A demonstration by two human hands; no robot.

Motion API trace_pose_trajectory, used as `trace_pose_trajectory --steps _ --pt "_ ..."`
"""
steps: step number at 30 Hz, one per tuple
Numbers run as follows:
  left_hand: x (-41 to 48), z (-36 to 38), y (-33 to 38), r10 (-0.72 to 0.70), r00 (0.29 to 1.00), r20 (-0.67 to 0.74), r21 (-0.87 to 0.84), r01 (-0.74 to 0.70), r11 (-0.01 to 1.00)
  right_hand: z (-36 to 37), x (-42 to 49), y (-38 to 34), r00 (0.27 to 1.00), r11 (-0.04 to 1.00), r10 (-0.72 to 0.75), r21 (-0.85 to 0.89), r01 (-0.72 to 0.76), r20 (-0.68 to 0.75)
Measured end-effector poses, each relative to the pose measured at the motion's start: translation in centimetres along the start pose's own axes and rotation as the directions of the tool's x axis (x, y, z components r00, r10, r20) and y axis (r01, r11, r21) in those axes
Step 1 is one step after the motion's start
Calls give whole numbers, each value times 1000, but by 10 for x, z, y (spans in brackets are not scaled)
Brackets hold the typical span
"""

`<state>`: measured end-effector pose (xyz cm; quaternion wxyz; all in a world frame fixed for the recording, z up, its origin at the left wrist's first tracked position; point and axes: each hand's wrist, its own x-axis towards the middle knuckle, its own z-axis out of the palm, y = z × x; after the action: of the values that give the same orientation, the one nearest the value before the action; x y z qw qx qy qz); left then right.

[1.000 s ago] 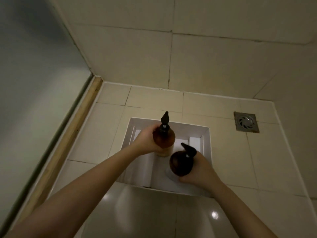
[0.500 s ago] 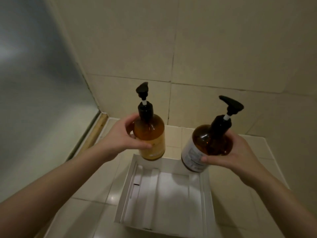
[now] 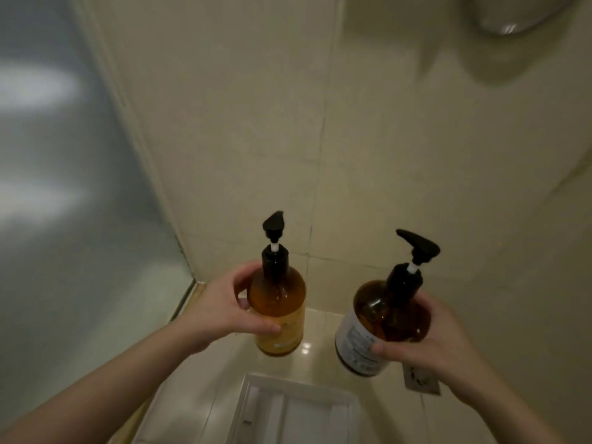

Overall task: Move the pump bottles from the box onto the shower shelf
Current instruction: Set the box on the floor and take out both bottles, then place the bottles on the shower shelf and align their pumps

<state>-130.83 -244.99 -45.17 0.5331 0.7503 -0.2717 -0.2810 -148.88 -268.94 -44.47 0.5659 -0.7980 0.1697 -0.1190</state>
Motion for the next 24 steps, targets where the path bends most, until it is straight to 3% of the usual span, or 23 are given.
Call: trace_pose_trajectory --steps 17,24 --pt "-71 -103 520 119 990 72 15 -121 993 -202 -44 -501 999 993 -39 -113 35 -38" --pt "-101 -131 642 215 973 81 37 -218 975 -237 -69 -623 988 987 -126 -116 115 -88"
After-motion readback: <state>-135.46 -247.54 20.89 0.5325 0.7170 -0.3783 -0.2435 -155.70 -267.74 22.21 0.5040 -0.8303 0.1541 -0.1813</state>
